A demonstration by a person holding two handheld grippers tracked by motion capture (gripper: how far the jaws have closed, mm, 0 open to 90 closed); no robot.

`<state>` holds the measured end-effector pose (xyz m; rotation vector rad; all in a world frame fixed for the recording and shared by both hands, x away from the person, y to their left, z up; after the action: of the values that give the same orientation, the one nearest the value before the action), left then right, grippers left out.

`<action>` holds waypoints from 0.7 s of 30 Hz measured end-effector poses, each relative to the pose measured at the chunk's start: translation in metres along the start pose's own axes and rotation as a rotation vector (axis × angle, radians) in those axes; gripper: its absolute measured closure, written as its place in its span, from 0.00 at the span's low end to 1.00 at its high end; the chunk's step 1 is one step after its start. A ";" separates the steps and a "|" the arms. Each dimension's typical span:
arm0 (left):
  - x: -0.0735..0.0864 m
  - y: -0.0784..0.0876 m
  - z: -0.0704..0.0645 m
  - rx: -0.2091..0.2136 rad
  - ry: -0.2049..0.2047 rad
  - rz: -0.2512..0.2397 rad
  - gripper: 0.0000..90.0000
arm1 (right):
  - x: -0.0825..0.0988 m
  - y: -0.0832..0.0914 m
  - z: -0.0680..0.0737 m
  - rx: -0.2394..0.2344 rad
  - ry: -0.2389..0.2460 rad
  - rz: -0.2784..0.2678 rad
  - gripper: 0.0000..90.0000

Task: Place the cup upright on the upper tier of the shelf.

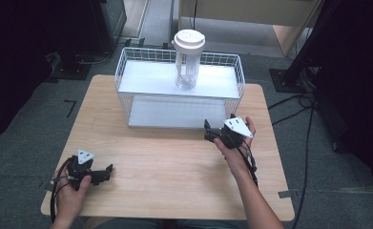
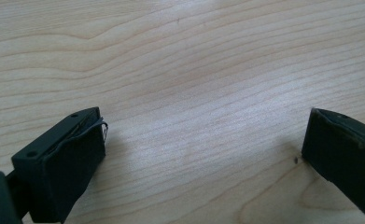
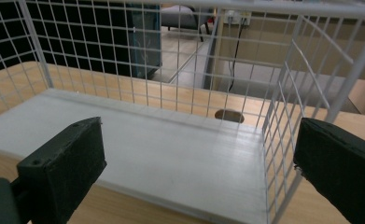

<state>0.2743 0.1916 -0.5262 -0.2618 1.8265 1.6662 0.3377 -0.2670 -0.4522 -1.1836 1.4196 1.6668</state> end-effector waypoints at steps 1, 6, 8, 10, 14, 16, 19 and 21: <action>0.000 0.000 0.000 0.000 0.000 0.000 0.00 | 0.000 0.000 0.000 0.000 0.000 0.000 0.02; 0.000 0.000 0.000 0.000 0.000 0.000 0.00 | 0.018 0.004 -0.010 0.009 -0.015 0.037 0.02; 0.000 0.000 0.000 0.000 0.004 -0.004 0.00 | 0.021 0.004 -0.013 0.013 -0.010 0.042 0.02; 0.000 0.000 0.000 0.000 0.000 0.001 0.00 | 0.033 0.006 -0.019 0.029 -0.013 0.066 0.02; 0.000 0.000 0.000 0.000 0.000 0.000 0.00 | 0.045 0.010 -0.026 0.037 -0.023 0.088 0.02; 0.000 0.000 0.000 0.000 0.000 0.000 0.00 | 0.051 0.012 -0.029 0.038 -0.026 0.102 0.02; 0.000 0.000 0.000 0.001 0.000 0.001 0.00 | 0.061 0.016 -0.031 0.041 -0.005 0.114 0.02; 0.000 0.000 0.000 0.001 0.003 -0.001 0.00 | 0.068 0.020 -0.032 0.040 -0.006 0.120 0.02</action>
<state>0.2742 0.1915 -0.5262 -0.2648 1.8287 1.6651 0.3003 -0.3080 -0.5067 -1.0893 1.5401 1.7128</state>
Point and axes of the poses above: each handheld gripper's, and its own axes: y roughly backward along the jaws, x roughly out of its underside, z roughly to its left, the point moved 1 cm from there along -y, roughly forward along the jaws, and after that the axes turned 8 degrees about z, right-handed, at the moved point
